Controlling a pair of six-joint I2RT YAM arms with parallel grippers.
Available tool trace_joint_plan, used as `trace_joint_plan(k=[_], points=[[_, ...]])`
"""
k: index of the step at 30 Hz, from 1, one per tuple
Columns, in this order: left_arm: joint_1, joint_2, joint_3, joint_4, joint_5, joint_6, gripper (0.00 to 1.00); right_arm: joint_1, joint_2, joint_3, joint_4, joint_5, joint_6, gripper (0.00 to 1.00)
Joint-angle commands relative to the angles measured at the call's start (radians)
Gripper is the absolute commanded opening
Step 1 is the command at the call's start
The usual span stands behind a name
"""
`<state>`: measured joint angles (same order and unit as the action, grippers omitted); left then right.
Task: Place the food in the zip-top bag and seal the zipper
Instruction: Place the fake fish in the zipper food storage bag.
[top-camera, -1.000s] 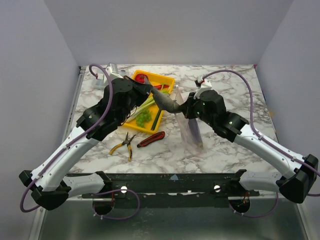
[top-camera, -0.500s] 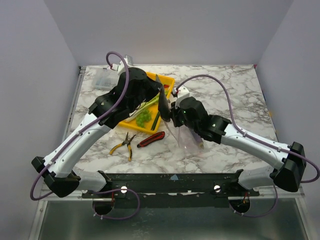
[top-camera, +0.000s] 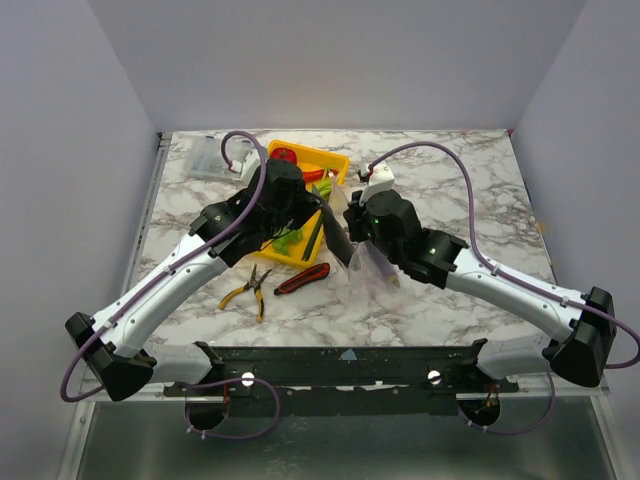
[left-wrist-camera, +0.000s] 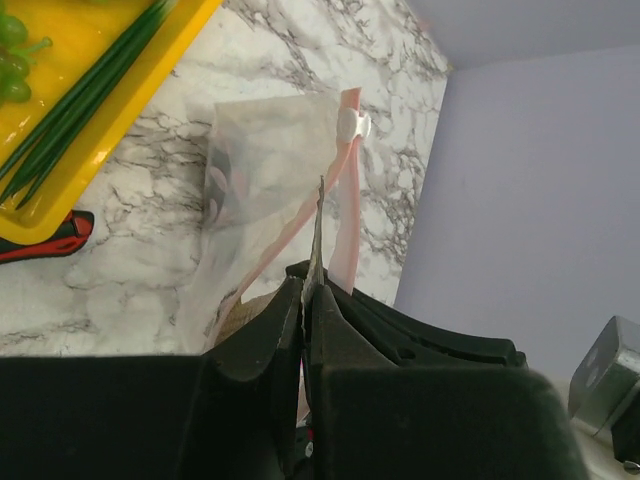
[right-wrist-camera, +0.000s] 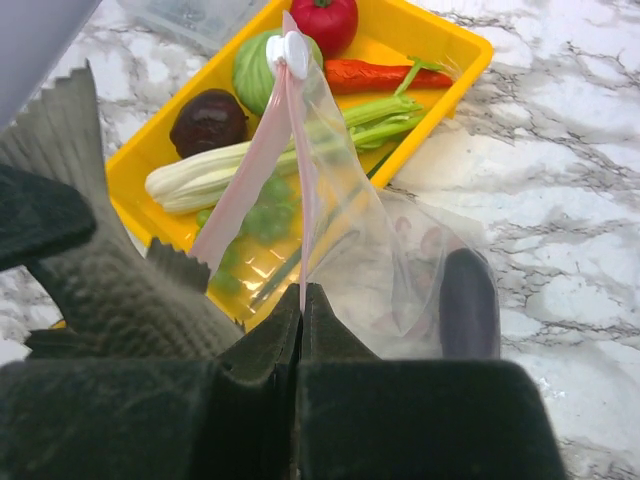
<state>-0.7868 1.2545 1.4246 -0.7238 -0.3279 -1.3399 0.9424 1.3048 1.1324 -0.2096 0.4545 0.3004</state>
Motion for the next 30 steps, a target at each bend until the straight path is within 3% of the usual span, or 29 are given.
trace_joint_plan(k=[1,8,13,14,18,21,25,30], points=[[-0.003,0.021,0.033,-0.017,0.090,-0.042,0.00,0.002,-0.024,0.013,0.076,0.016,0.033,0.01],[-0.004,0.041,-0.037,0.003,0.179,-0.001,0.00,0.001,-0.027,0.019,0.102,-0.031,-0.033,0.01],[-0.005,0.023,-0.124,0.138,0.235,0.027,0.00,0.001,-0.023,0.008,0.098,-0.034,-0.026,0.01],[-0.003,0.024,-0.127,0.145,0.233,0.036,0.04,0.001,-0.023,0.005,0.098,-0.034,-0.022,0.01],[-0.003,0.022,-0.111,0.116,0.210,0.071,0.44,0.001,-0.023,-0.003,0.086,-0.033,-0.014,0.01],[-0.003,-0.004,-0.100,0.098,0.182,0.121,0.66,0.001,-0.021,-0.004,0.060,-0.016,-0.010,0.01],[0.004,-0.067,-0.095,0.066,0.151,0.221,0.74,0.001,-0.031,-0.008,0.022,0.010,-0.003,0.01],[0.026,-0.195,-0.156,0.142,0.214,0.396,0.84,0.001,-0.036,0.010,-0.020,0.010,-0.006,0.01]])
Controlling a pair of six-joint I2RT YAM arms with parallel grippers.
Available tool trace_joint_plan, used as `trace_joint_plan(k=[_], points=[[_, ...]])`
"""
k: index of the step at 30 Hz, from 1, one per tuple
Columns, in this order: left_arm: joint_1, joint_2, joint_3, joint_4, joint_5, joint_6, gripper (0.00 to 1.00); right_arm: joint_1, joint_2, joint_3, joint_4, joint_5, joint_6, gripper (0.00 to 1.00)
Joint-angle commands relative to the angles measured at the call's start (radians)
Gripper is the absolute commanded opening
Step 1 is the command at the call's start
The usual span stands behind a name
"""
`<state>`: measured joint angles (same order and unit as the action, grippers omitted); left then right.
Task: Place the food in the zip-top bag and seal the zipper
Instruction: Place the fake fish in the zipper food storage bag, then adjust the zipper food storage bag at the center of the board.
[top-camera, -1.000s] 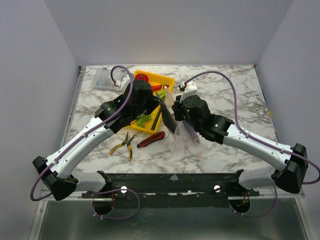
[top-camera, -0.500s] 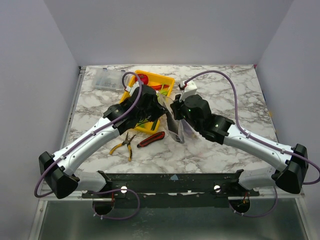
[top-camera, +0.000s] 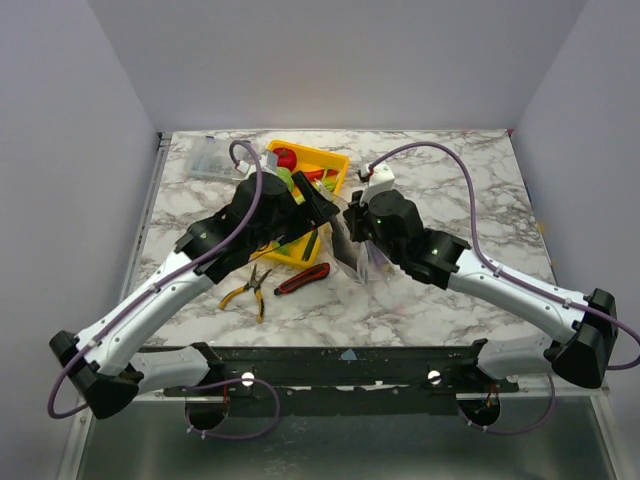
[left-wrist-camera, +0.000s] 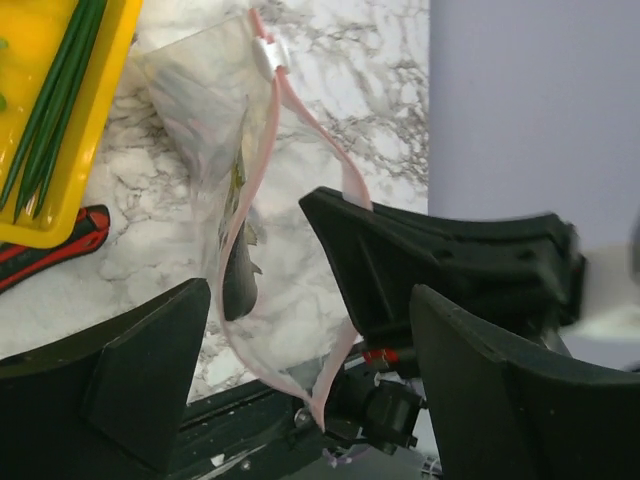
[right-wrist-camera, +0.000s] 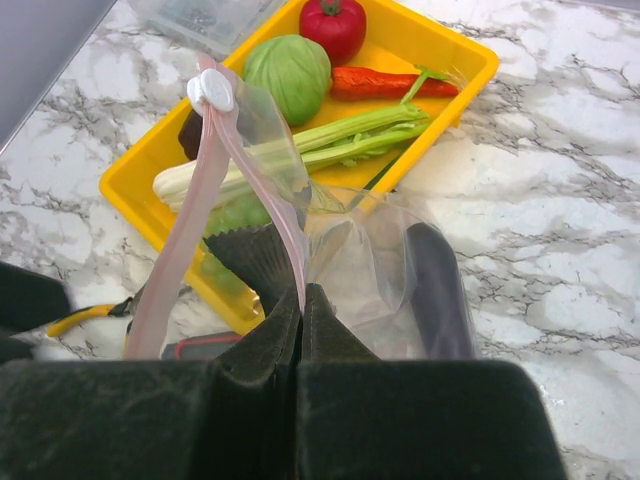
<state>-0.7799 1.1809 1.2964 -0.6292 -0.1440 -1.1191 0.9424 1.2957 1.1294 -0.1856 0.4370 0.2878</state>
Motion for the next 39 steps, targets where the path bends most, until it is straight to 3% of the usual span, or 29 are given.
trace_joint_plan(k=[1,6,12,17,20,23,28,39], points=[[0.026,-0.143,-0.035,0.052,0.042,0.207,0.84,0.001,-0.025,0.023,-0.052,0.023,0.005,0.01],[0.034,-0.220,-0.118,0.075,0.053,0.302,0.84,0.001,-0.016,0.066,-0.093,0.010,0.009,0.01],[0.040,-0.114,-0.161,0.153,0.257,0.289,0.79,0.001,-0.017,0.104,-0.118,0.006,0.020,0.01],[0.035,-0.022,-0.119,0.182,0.357,0.312,0.41,0.001,-0.029,0.130,-0.148,0.015,0.014,0.01],[0.031,0.027,-0.057,0.178,0.405,0.331,0.16,0.001,-0.047,0.137,-0.181,0.107,-0.006,0.00],[0.031,0.084,0.047,0.178,0.481,0.328,0.03,0.001,-0.068,0.151,-0.222,0.214,-0.043,0.00],[0.029,0.166,0.248,0.174,0.551,0.293,0.00,-0.003,-0.128,0.160,-0.258,0.348,-0.119,0.01],[0.031,0.329,0.404,0.188,0.654,0.260,0.00,-0.024,-0.207,0.182,-0.330,0.467,-0.150,0.01]])
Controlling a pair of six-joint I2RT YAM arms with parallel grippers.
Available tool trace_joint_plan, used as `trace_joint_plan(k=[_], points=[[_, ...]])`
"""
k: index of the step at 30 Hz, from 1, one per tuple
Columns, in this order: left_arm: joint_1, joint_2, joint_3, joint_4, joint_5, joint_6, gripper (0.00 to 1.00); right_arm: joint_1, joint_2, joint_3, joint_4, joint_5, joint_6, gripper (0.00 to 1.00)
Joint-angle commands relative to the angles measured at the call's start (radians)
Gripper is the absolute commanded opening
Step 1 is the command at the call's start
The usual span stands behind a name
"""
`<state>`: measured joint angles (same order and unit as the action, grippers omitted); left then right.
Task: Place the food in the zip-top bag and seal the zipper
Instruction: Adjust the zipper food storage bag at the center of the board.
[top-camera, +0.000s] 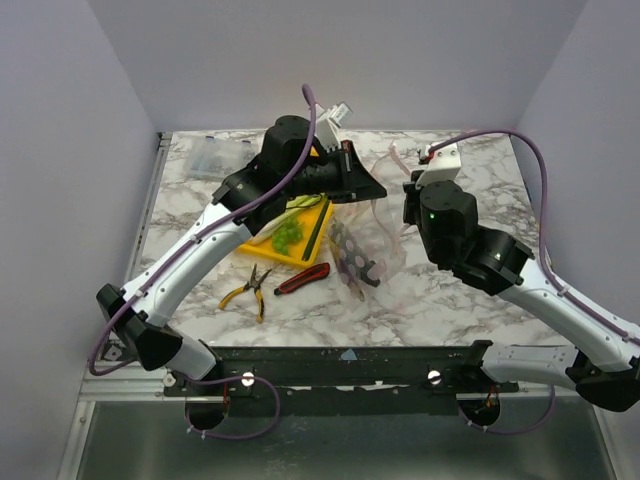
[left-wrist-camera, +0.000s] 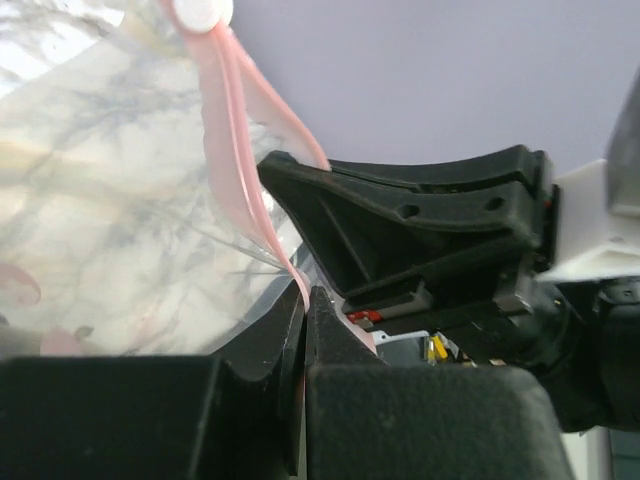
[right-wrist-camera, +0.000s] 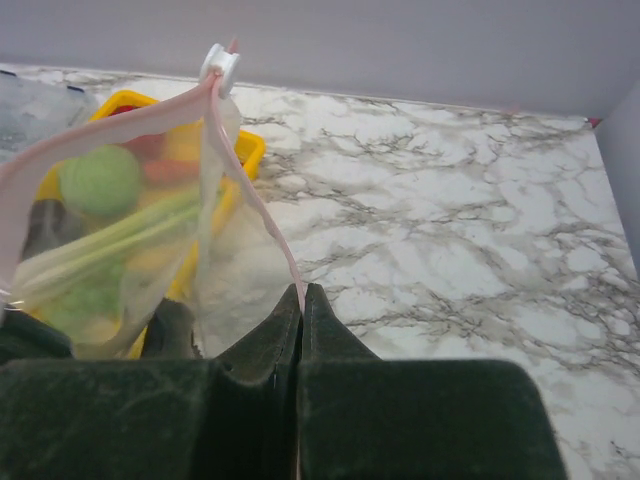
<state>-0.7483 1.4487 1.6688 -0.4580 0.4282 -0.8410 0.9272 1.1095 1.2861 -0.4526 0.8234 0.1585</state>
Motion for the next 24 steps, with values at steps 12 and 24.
trace_joint_plan(k=[12,24], points=[[0.012,0.121,-0.006,0.050,0.123,0.036,0.40,-0.012,-0.034,-0.036,-0.060,0.114,-0.077,0.01],[0.274,-0.155,-0.368,-0.126,-0.177,0.401,0.82,-0.011,0.005,-0.181,-0.029,-0.011,-0.007,0.00]])
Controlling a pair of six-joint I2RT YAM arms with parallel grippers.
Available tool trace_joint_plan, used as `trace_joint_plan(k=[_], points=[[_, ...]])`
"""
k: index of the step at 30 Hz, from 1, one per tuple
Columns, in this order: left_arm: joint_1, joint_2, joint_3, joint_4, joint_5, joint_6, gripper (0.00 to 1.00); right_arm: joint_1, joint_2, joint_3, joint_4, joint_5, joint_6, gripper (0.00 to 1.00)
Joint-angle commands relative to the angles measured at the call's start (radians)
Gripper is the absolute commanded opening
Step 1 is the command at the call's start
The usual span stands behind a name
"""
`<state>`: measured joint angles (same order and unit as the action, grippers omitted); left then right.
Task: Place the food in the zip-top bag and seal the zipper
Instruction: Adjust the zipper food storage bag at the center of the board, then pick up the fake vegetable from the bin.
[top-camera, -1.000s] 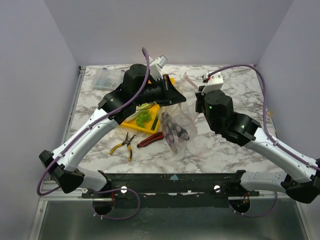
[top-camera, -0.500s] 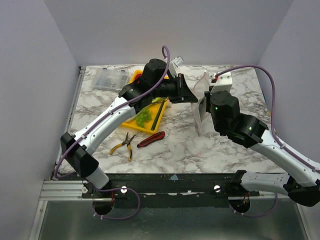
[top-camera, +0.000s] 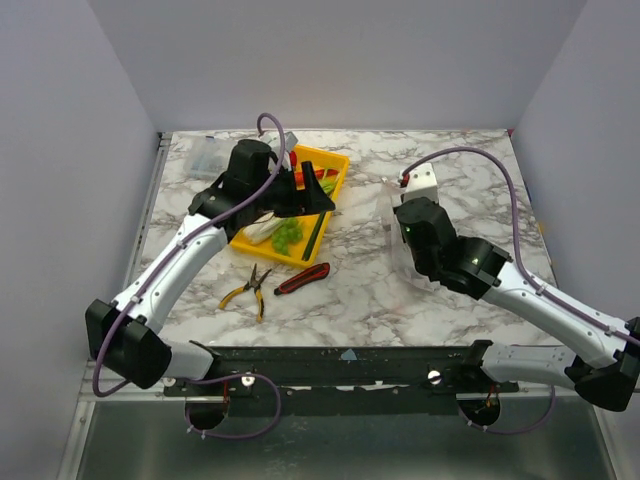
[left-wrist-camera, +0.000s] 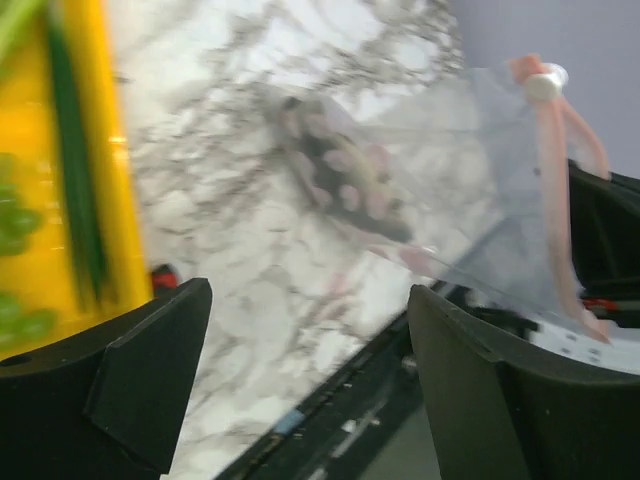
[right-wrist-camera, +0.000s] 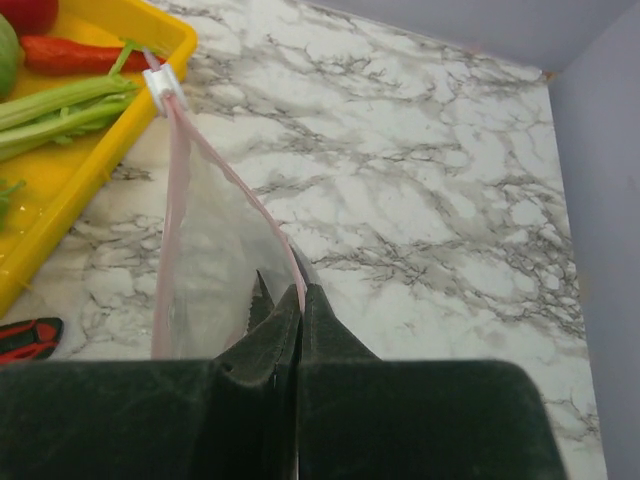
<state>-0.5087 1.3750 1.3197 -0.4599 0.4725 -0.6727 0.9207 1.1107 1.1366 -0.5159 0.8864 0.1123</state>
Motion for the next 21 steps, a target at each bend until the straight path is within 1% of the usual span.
trace_joint_plan(k=[1,2,5,7,13,15,17,21], points=[[0.037,-0.083,-0.021,-0.147,-0.270,0.286,0.83,-0.005,0.006,-0.040,0.041,-0.088,0.042,0.00],[0.041,-0.078,-0.017,-0.171,-0.321,0.332,0.83,-0.005,0.010,-0.048,0.047,-0.098,0.046,0.00],[0.067,-0.029,0.000,-0.214,-0.447,0.396,0.85,-0.005,0.016,-0.060,0.061,-0.125,0.057,0.01],[0.090,0.025,0.024,-0.239,-0.514,0.408,0.85,-0.005,0.017,-0.071,0.083,-0.142,0.058,0.01],[0.161,0.217,0.144,-0.281,-0.629,0.389,0.85,-0.006,0.040,-0.080,0.111,-0.172,0.052,0.01],[0.186,0.275,0.188,-0.288,-0.645,0.373,0.85,-0.006,0.045,-0.079,0.111,-0.173,0.047,0.01],[0.202,0.324,0.221,-0.281,-0.629,0.362,0.85,-0.006,0.043,-0.081,0.114,-0.174,0.045,0.01],[0.202,0.379,0.244,-0.235,-0.532,0.357,0.84,-0.008,0.037,-0.083,0.126,-0.180,0.046,0.01]])
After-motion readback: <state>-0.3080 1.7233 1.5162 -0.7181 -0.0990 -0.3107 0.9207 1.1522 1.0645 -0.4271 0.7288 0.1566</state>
